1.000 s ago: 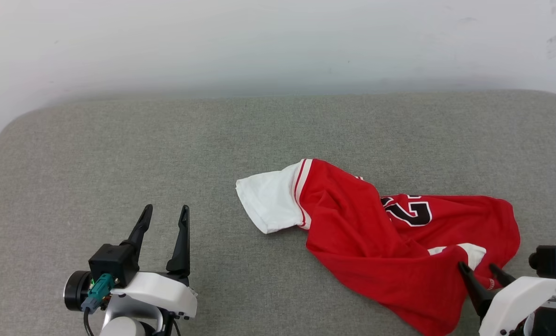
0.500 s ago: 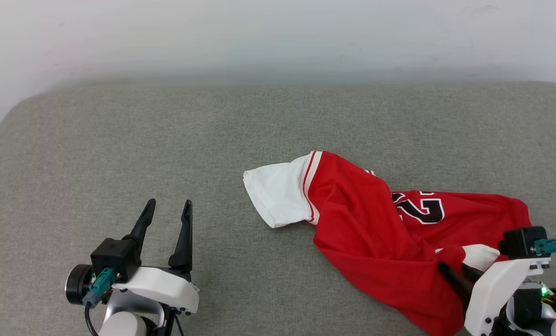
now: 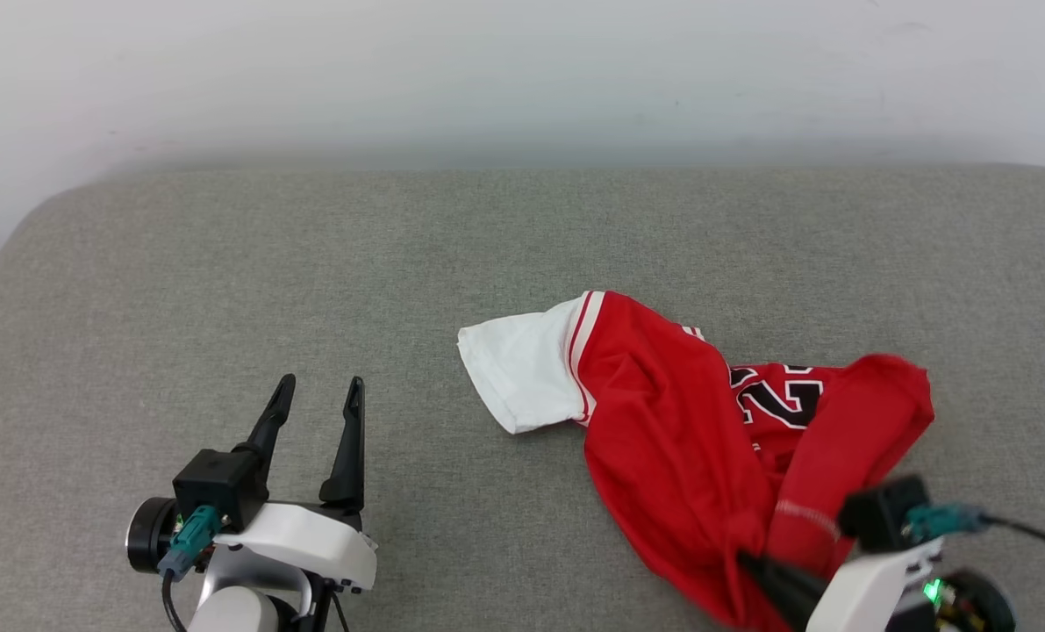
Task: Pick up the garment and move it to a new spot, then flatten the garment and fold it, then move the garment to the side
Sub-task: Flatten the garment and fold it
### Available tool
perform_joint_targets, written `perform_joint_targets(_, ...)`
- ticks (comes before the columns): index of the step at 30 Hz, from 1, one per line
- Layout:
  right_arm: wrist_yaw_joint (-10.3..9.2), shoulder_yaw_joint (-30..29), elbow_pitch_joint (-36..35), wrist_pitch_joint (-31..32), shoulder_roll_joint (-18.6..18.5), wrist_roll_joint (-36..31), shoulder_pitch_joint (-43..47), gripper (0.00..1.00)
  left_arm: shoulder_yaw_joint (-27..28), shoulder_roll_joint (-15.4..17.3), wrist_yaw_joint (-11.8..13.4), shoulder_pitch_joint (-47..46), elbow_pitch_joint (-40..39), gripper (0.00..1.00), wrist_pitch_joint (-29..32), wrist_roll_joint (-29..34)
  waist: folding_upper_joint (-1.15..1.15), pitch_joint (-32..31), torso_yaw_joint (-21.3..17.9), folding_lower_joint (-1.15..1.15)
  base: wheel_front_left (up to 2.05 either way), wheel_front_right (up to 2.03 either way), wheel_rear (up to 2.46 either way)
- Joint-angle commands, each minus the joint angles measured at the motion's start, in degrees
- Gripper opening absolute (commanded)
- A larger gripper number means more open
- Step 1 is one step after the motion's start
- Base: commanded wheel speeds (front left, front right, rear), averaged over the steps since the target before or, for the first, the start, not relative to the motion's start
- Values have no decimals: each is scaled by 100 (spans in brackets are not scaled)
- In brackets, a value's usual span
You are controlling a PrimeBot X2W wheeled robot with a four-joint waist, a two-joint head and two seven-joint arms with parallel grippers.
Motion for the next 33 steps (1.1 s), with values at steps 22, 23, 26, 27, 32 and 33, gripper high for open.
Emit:
perform_joint_targets(22,-4,-129,435,-1531,798,-18,852,100,-51,-17,20,-38,101,100,-66,-80,0,-50,6,0,0,0,0)
perform_joint_targets(23,-4,-180,366,-1770,802,-32,798,100,-46,-12,22,-32,105,100,-67,-83,0,-62,4,0,0,0,0)
perform_joint_targets(26,-4,-270,256,-2265,818,-71,703,100,-33,-3,51,30,103,100,-71,-93,0,-113,-12,0,0,0,0)
perform_joint_targets(27,-4,-318,251,-2342,821,-108,685,100,-31,0,61,51,103,100,-73,-98,0,-129,-17,0,0,0,0)
perform_joint_targets(32,-4,-807,307,-2301,830,-190,613,100,-41,3,84,82,83,100,-79,-106,0,-164,-10,0,0,0,0)
perform_joint_targets(33,-4,-888,318,-2219,784,-216,604,100,-45,5,79,81,81,100,-79,-108,0,-162,-6,0,0,0,0)
